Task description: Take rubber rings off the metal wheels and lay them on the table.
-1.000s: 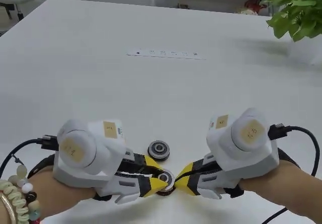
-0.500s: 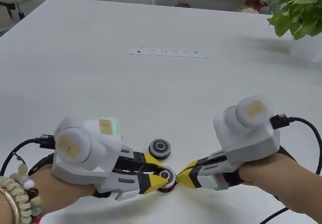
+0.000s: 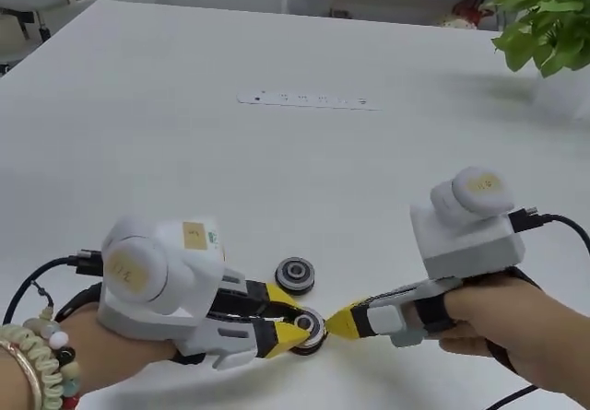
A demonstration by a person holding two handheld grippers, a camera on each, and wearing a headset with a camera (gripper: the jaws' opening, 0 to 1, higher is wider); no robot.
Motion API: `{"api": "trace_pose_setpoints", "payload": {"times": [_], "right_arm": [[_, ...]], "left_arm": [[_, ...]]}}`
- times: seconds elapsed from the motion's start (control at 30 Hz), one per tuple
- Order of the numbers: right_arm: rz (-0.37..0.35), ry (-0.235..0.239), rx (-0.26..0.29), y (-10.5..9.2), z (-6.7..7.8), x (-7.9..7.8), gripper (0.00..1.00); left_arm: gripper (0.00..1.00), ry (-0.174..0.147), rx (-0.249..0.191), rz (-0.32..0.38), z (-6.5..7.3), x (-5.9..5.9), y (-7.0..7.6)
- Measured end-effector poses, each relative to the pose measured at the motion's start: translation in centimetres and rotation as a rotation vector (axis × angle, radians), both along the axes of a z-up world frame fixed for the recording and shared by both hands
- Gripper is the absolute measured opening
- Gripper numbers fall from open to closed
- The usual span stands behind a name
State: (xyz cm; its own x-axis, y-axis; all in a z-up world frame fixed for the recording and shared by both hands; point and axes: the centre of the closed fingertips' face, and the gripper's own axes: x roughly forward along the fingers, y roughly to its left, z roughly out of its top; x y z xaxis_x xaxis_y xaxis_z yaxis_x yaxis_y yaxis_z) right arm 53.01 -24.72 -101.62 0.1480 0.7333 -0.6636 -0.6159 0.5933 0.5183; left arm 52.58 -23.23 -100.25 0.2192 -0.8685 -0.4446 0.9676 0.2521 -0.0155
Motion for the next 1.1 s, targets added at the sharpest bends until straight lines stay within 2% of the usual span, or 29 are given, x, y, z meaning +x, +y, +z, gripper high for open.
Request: {"api": "trace_pose_setpoints", "payload": {"times": [0.1,0.23,1.1], "right_arm": [[-0.030,0.023,0.039,0.27,0.43,0.05,0.00],[-0.064,0.066,0.062,0.26,0.41,0.04,0.00],[-0.099,0.132,0.124,0.93,0.90,-0.23,0.00]], "left_arm": [[0.14,-0.001,0.001,0.000,0.01,-0.01,-0.01],[0.14,-0.004,0.002,-0.001,0.01,0.00,-0.01],[0.14,-0.017,0.004,0.004,-0.03,0.05,-0.05]]}}
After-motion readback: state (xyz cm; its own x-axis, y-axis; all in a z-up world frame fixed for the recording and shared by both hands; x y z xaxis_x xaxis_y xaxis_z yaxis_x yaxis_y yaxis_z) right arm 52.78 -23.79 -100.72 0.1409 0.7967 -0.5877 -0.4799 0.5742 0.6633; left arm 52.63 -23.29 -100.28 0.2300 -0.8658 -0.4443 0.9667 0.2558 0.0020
